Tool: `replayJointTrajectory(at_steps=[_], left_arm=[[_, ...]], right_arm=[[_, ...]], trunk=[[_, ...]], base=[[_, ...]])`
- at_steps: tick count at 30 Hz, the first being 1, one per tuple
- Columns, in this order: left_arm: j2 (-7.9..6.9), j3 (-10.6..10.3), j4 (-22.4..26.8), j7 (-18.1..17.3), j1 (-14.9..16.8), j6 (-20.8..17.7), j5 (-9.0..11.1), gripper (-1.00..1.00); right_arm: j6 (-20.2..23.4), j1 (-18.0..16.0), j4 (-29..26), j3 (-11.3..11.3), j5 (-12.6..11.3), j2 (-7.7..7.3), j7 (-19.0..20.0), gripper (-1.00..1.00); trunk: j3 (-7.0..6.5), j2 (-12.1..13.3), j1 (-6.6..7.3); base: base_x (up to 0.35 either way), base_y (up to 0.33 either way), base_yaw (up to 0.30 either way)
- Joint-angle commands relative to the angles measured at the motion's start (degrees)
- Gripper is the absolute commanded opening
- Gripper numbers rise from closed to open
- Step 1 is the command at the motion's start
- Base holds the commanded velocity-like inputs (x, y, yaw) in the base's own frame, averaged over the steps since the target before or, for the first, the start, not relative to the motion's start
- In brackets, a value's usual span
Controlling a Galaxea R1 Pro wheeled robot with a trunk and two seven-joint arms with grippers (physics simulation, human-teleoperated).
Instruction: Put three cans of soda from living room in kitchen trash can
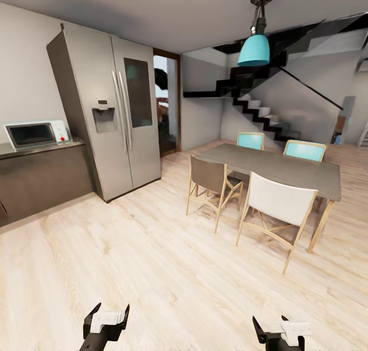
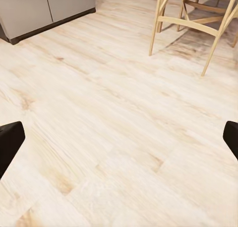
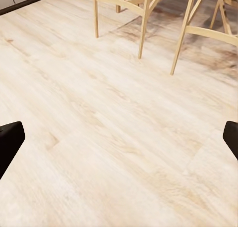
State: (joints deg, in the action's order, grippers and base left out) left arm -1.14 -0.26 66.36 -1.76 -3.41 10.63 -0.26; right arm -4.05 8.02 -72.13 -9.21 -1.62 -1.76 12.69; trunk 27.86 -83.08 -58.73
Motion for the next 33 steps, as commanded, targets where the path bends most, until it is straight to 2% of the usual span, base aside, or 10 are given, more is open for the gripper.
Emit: replayJointTrajectory(at_steps=[1,7,17,33], left_arm=[[0.00,0.0,0.0,0.0,0.0,0.0,0.0,1.00],[0.00,0.0,0.0,0.0,0.0,-0.1,-0.1,1.00],[0.00,0.0,0.0,0.0,0.0,0.0,0.0,1.00],[0.00,0.0,0.0,0.0,0.0,0.0,0.0,1.00]], right_arm=[[-0.1,0.0,0.1,0.0,0.0,0.00,0.0,1.00],[-0.4,0.0,0.1,0.0,0.0,-0.05,0.1,1.00],[-0.6,0.0,0.2,0.2,0.1,0.01,0.1,1.00],[-0.5,0.0,0.2,0.1,0.0,0.00,0.1,1.00]], trunk=[[0.09,0.0,0.00],[0.56,0.0,0.00],[0.67,0.0,0.00],[0.71,0.0,0.00]], base=[[0.017,0.000,-0.012],[0.102,0.000,-0.096],[0.185,0.117,-0.218],[0.078,0.055,-0.193]])
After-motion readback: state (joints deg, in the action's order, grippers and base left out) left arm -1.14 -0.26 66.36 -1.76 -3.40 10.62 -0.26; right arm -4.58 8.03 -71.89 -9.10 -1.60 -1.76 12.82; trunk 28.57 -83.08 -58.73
